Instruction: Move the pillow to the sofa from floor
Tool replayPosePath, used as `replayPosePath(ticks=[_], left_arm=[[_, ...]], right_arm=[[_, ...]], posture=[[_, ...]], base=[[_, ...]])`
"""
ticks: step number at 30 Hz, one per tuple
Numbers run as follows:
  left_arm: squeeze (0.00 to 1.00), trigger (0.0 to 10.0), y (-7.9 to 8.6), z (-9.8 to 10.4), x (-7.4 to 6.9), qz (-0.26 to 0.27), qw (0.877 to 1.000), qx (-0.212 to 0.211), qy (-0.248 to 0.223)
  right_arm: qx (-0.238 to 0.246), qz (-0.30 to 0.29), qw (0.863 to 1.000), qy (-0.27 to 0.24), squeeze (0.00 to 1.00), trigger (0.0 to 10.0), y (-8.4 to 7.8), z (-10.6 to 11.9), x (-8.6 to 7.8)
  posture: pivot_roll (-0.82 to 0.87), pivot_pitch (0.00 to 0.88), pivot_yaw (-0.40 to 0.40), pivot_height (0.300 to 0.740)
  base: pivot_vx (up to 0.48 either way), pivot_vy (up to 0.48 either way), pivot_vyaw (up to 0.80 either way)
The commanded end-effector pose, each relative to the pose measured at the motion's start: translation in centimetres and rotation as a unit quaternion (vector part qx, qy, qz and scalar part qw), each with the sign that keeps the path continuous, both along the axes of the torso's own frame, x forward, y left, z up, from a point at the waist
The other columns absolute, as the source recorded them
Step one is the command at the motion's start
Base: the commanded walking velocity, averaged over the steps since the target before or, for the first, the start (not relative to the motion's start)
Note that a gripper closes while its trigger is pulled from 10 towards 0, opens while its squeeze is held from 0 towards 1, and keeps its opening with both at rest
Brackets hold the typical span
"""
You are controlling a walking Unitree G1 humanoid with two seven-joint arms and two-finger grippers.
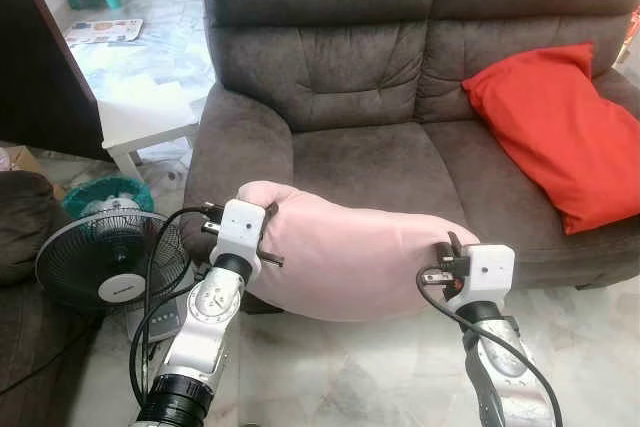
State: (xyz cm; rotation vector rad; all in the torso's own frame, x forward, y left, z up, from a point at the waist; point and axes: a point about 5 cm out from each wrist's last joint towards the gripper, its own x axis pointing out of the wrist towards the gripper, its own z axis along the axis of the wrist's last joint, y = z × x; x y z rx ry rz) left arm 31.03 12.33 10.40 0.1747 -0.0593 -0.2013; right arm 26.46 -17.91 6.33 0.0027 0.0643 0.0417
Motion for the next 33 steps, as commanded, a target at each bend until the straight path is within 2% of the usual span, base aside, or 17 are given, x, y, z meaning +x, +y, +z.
replayPosePath(ticks=[1, 7, 16, 22, 33], left_arm=[[0.00, 10.0, -0.1, 1.0, 0.3, -0.004, 1.000, -0.002, -0.029], [0.00, 10.0, -0.1, 1.3, 0.4, -0.007, 0.999, -0.007, -0.039], [0.00, 10.0, 0.3, 1.0, 0.3, 0.004, 0.999, 0.002, -0.039], [0.00, 10.0, 0.0, 0.5, 0.1, -0.011, 1.000, 0.004, -0.027], [0.00, 10.0, 0.2, 1.0, 0.0, -0.012, 0.999, -0.002, -0.041]], right_arm=[[0.005, -0.014, 0.999, -0.037, 0.00, 10.0, -0.4, 1.7, 0.9], [0.012, -0.006, 0.999, -0.045, 0.00, 10.0, 0.1, 2.3, 1.7], [0.009, 0.006, 0.999, -0.047, 0.00, 10.0, 0.4, 2.4, 2.1], [0.008, 0.013, 0.999, -0.050, 0.00, 10.0, 0.6, 2.6, 2.2], [0.008, 0.017, 0.999, -0.050, 0.00, 10.0, 0.9, 2.5, 2.1]], posture=[[0.09, 0.001, -0.011, 0.740], [0.11, 0.000, -0.019, 0.740], [0.12, 0.000, -0.027, 0.740], [0.11, 0.000, -0.027, 0.740], [0.12, 0.000, -0.022, 0.740]], base=[[0.000, 0.000, 0.00], [0.000, 0.000, 0.00], [0.000, 0.000, 0.00], [0.000, 0.000, 0.00], [0.000, -0.287, 0.00]])
